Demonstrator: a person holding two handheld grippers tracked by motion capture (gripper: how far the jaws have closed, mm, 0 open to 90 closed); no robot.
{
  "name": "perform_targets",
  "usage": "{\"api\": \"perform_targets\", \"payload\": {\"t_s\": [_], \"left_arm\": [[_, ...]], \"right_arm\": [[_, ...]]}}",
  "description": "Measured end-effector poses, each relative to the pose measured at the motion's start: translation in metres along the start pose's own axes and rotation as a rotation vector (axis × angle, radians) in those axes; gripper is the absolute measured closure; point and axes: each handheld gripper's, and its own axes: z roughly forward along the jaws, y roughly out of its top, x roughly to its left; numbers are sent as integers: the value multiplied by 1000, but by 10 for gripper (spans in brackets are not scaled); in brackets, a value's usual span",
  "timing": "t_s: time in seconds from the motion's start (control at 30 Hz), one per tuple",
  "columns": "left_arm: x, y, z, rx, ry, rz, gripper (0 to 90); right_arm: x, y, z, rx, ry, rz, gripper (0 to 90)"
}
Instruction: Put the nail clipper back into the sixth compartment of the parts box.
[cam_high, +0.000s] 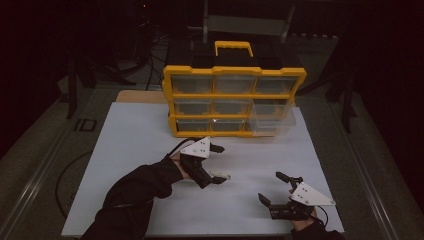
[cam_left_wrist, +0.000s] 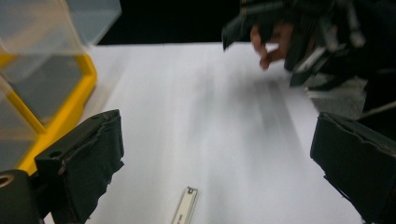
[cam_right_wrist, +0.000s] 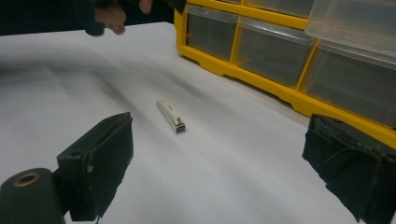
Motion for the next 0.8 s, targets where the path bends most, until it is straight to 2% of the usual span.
{"api": "perform_targets", "payload": {"t_s": [0.13,0.27,0.4,0.57,0.63,0.8], "left_arm": [[3,-10,11,37,-19,13,54],[5,-15,19,77,-16,24,65],[8,-18,23,99,-24,41,120],[15,-24,30,124,-46,41,177],[17,-27,32,132,-63,51,247],[24,-35,41,182,-69,51,290]], "right_arm": [[0,0,0,-1,3,-3,86],[0,0,0,1,5,4,86],[0,-1,0,2,7,3,86],[0,-1,1,5,10,6,86],[0,-1,1,5,10,7,86],[-1,-1,1,3,12,6,86]]}}
